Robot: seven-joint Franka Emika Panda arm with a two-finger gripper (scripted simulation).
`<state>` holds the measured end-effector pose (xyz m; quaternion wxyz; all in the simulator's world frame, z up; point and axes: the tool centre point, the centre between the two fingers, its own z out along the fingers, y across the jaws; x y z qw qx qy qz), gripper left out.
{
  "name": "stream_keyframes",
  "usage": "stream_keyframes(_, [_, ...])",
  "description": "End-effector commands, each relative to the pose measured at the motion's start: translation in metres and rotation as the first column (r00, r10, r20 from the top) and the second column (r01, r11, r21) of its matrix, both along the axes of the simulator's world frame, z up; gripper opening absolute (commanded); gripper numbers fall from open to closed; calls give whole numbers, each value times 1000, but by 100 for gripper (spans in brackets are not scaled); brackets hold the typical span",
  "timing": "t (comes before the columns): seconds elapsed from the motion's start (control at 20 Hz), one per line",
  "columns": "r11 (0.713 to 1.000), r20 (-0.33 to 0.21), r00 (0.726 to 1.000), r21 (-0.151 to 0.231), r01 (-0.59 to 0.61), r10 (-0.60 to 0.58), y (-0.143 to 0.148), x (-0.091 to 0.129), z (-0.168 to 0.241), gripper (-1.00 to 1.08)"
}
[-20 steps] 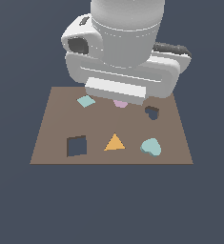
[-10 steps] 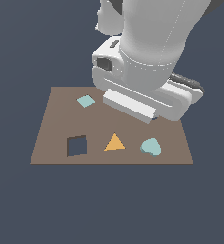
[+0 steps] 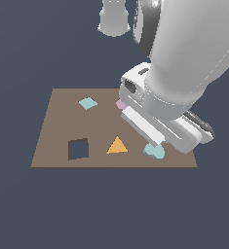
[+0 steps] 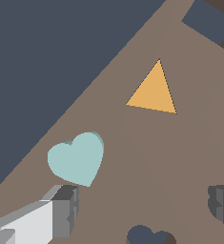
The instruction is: Insert a designated object into the corresponding slot on a board.
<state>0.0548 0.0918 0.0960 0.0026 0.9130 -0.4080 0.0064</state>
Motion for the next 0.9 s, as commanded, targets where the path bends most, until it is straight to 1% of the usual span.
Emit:
stream_keyframes(0.0, [997, -1, 997, 2, 80, -80, 7, 8, -9, 100])
stream_keyframes(0.15, [987, -3, 987, 4, 160, -160, 14, 18, -18, 100])
stream_keyframes(0.4, [963, -6, 963, 7, 268, -268, 22, 32, -31, 100])
stream_keyframes(0.65, [939, -8, 939, 9, 343, -343, 26, 42, -40, 100])
stream_keyframes(0.85, [925, -9, 925, 10, 380, -379, 28, 48, -44, 100])
